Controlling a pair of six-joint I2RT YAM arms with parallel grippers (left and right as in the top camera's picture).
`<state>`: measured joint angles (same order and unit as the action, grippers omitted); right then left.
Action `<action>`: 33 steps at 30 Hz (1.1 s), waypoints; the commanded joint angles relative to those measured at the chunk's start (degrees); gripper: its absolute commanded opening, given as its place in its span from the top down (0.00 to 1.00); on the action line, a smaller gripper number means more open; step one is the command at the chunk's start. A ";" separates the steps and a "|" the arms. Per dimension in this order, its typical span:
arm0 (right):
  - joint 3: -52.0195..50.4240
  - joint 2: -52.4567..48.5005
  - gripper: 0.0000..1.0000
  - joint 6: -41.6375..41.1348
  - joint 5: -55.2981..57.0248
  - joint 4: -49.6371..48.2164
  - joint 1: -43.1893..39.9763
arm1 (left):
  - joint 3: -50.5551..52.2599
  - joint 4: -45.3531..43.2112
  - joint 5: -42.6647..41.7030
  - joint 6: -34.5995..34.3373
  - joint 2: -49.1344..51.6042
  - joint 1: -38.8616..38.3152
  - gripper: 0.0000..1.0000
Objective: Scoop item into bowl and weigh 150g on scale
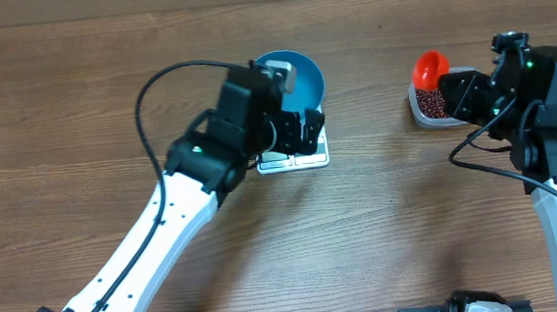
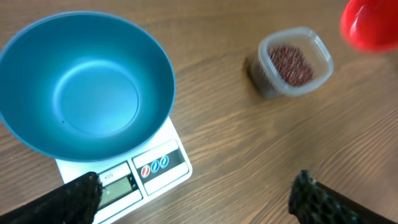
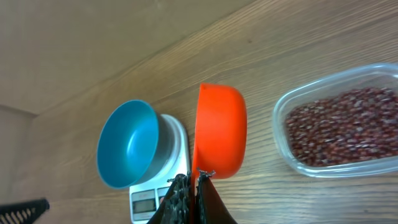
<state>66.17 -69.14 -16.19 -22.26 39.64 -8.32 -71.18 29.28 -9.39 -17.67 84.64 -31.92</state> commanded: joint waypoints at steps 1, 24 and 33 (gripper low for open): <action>1.51 0.94 0.96 1.75 -0.28 -0.28 -0.55 | -1.09 0.94 5.09 1.68 3.67 -2.32 0.23; 1.51 0.90 0.96 1.68 3.34 3.13 -0.55 | -1.03 -1.70 10.99 5.92 23.85 -5.73 0.96; 1.51 0.90 0.96 1.70 3.34 3.37 -0.55 | -0.98 -4.50 15.82 5.92 27.34 -5.79 0.96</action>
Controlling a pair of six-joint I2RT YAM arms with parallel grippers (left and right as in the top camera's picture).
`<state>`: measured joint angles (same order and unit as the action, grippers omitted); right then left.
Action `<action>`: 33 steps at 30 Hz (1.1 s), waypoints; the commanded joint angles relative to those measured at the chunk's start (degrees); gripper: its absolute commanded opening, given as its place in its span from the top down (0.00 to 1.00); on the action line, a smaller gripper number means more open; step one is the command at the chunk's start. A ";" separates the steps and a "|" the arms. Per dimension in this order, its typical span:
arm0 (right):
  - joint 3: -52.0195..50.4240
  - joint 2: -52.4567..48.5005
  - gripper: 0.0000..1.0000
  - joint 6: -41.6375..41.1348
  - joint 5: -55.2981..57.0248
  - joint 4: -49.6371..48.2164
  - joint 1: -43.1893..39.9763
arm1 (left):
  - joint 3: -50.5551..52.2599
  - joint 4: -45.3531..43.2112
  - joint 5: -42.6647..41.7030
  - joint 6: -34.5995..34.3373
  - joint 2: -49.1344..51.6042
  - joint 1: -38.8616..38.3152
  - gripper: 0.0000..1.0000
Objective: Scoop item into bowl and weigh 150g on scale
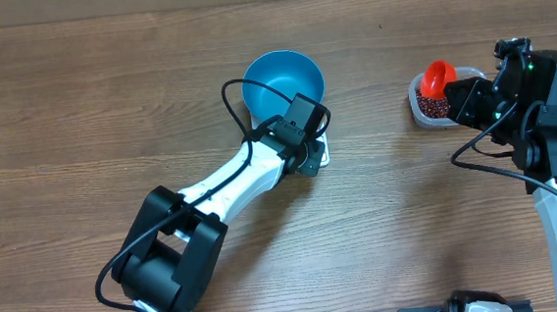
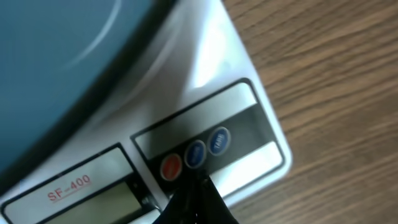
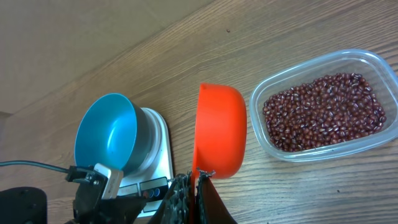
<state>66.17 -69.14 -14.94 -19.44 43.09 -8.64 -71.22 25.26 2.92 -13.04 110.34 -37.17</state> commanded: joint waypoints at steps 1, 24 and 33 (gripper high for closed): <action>1.51 0.90 0.96 0.46 0.52 -0.07 -0.22 | -0.94 -0.55 3.67 1.29 1.97 -0.59 0.96; 1.51 0.90 0.96 0.46 0.50 0.33 -0.22 | -0.92 -2.91 6.49 1.25 3.34 -0.81 0.96; 1.51 0.90 0.96 0.46 0.50 0.37 -0.22 | -0.87 -2.82 6.21 1.25 4.68 -0.79 0.96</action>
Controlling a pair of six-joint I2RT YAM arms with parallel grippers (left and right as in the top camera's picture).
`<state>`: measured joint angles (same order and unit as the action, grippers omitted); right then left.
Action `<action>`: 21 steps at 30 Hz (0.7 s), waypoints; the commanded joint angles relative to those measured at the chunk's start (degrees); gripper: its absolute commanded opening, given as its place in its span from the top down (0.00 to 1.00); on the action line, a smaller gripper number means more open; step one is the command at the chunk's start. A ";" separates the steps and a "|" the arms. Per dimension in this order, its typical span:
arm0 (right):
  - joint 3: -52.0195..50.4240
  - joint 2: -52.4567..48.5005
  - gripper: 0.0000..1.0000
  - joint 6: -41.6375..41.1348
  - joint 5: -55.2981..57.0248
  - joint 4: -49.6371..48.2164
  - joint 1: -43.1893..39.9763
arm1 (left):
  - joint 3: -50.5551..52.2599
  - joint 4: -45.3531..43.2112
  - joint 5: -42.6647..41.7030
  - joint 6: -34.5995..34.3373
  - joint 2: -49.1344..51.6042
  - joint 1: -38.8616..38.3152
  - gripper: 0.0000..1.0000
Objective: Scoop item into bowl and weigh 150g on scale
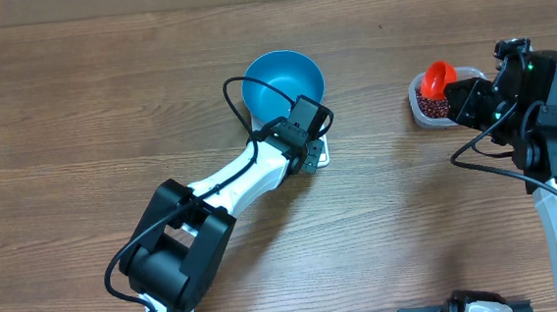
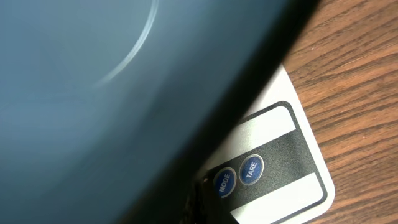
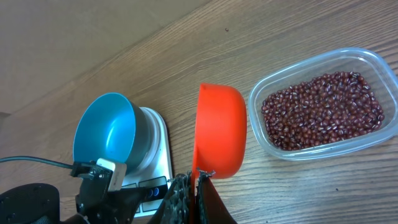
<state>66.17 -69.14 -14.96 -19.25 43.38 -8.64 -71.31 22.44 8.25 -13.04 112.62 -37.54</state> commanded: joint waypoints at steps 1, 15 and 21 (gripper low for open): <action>1.51 0.90 0.96 0.48 0.33 0.09 -0.22 | -0.79 0.04 0.90 1.25 2.60 -0.42 0.96; 1.51 0.90 0.96 0.48 0.33 0.04 -0.22 | -0.85 1.51 0.70 1.27 3.58 -0.42 0.96; 1.51 0.90 0.96 0.48 0.37 -0.42 -0.22 | -1.38 3.17 -1.44 1.66 -1.62 -0.42 0.96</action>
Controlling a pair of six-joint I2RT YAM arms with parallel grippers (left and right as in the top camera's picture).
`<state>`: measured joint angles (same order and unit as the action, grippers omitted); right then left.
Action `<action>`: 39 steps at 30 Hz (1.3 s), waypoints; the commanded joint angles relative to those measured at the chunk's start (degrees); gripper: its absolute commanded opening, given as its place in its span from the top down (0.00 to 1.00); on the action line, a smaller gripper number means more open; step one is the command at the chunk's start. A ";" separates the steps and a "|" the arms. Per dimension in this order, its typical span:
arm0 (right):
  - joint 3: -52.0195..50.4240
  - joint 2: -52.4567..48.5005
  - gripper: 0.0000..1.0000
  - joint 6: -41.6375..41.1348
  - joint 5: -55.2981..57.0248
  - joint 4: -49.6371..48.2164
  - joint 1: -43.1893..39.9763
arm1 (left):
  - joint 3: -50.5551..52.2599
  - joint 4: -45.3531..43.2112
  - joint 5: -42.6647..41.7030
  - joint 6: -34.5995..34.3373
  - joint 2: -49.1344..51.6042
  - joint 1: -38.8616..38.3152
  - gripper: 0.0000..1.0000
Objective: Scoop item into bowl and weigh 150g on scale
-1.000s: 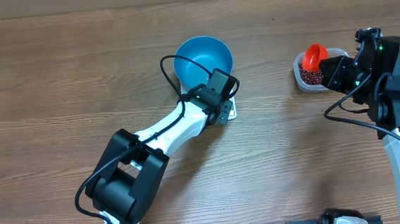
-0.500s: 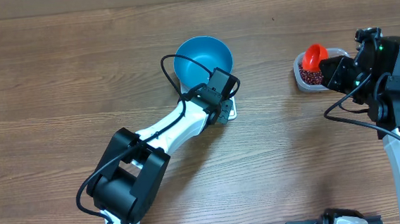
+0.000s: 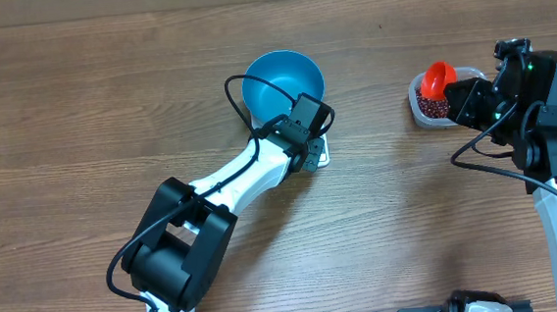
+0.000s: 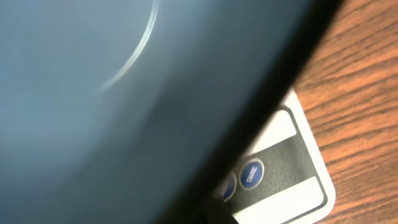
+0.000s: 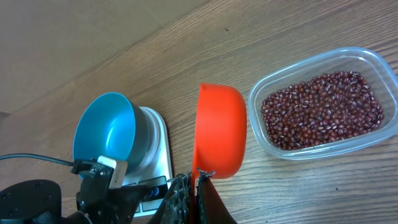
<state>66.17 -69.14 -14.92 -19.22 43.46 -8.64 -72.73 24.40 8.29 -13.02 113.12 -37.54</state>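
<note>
The blue bowl [image 3: 283, 80] stands on the white scale [image 3: 324, 155]. My left gripper [image 3: 309, 154] is shut, its tip low on the scale's button panel. In the left wrist view the bowl's blurred underside [image 4: 112, 93] fills most of the picture; the TARE button [image 4: 251, 174] shows and the one beside it is half hidden. My right gripper [image 5: 194, 186] is shut on the handle of the orange scoop [image 5: 219, 130], held on edge beside the clear tub of red beans [image 5: 320, 112]. No beans show in the bowl [image 5: 104, 140].
A bare wooden table [image 3: 79, 111] lies all around. The left arm's black cable [image 3: 238, 105] loops past the bowl's left rim. The bean tub [image 3: 431, 109] stands at the far right, close to the right arm.
The left wrist camera has shifted a little, so the bowl covers more of the button panel and half hides the MODE button. The right arm and scoop have not moved.
At first my left gripper hung open above the scale and the right held the scoop beside the bean tub. Then the left was shut with its tip at the scale's buttons. It stayed there, tucked closer under the bowl's rim, while the scoop stayed by the tub.
</note>
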 commanded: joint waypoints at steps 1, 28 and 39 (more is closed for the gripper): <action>1.51 0.90 0.96 0.44 0.33 -0.63 -0.22 | -0.04 1.38 -2.60 2.60 -3.78 -0.42 0.96; 1.51 0.90 0.96 0.42 0.31 1.73 -0.22 | -0.17 9.97 -6.40 10.93 -32.85 5.46 0.96; 1.51 0.90 0.96 0.42 0.26 1.73 -0.22 | -0.17 15.30 -6.88 9.29 -33.97 6.38 0.96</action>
<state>66.17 -69.14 -14.94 -19.22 45.28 -8.64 -72.47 39.27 1.54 -3.42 80.29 -31.03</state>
